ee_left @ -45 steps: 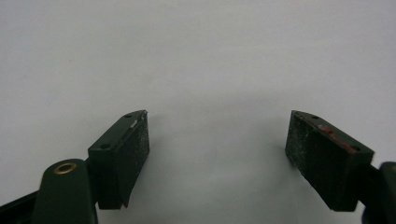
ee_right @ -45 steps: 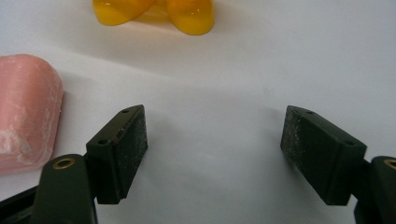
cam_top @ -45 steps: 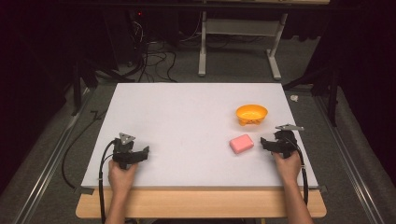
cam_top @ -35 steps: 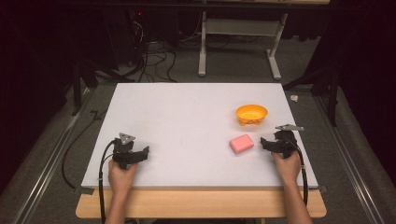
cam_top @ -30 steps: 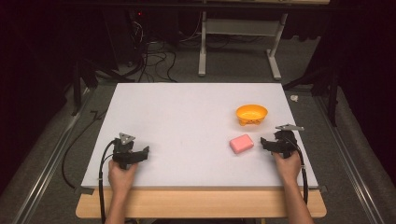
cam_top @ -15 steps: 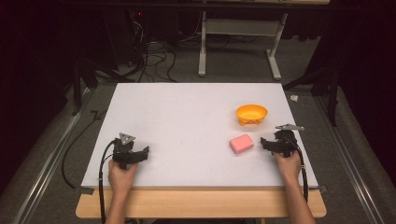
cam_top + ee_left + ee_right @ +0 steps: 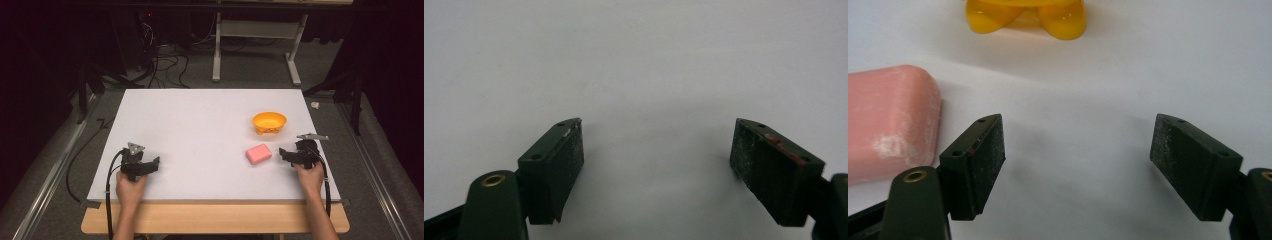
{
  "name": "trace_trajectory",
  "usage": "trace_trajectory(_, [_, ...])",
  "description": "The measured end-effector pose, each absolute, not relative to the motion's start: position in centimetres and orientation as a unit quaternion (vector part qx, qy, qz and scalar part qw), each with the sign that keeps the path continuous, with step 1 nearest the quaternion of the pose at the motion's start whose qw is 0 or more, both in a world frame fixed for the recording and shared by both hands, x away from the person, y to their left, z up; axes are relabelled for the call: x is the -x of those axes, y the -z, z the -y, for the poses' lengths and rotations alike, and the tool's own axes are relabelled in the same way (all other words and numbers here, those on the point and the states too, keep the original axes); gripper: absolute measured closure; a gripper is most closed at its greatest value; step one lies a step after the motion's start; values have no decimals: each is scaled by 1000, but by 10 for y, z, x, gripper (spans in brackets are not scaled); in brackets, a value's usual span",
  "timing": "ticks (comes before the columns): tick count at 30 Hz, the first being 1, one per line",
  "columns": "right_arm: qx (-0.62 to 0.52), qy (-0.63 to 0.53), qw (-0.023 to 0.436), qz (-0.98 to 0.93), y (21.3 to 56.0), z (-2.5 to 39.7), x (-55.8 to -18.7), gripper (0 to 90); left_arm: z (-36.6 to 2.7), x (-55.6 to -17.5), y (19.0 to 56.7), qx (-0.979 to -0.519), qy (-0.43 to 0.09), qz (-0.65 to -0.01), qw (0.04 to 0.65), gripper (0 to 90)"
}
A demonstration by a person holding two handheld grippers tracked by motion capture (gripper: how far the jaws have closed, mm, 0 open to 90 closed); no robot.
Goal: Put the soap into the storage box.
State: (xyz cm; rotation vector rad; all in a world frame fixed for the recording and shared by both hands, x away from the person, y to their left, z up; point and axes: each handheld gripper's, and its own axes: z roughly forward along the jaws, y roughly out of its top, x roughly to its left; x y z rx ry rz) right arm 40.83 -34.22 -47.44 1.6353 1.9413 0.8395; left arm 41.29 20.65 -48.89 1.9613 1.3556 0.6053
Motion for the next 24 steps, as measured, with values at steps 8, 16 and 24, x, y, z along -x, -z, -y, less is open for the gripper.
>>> trace_trajectory(8, [-584, -321, 227, -710, 467, 337, -402, 217, -207, -413, 489, -752, -232, -519, 334, 217])
trace_trajectory(16, [-575, -342, 225, -708, 458, 333, -394, 217, -207, -413, 489, -751, -231, -520, 334, 217])
trace_trajectory(24, [-562, -355, 219, -714, 450, 322, -386, 212, -207, -413, 489, -751, -231, -520, 334, 218])
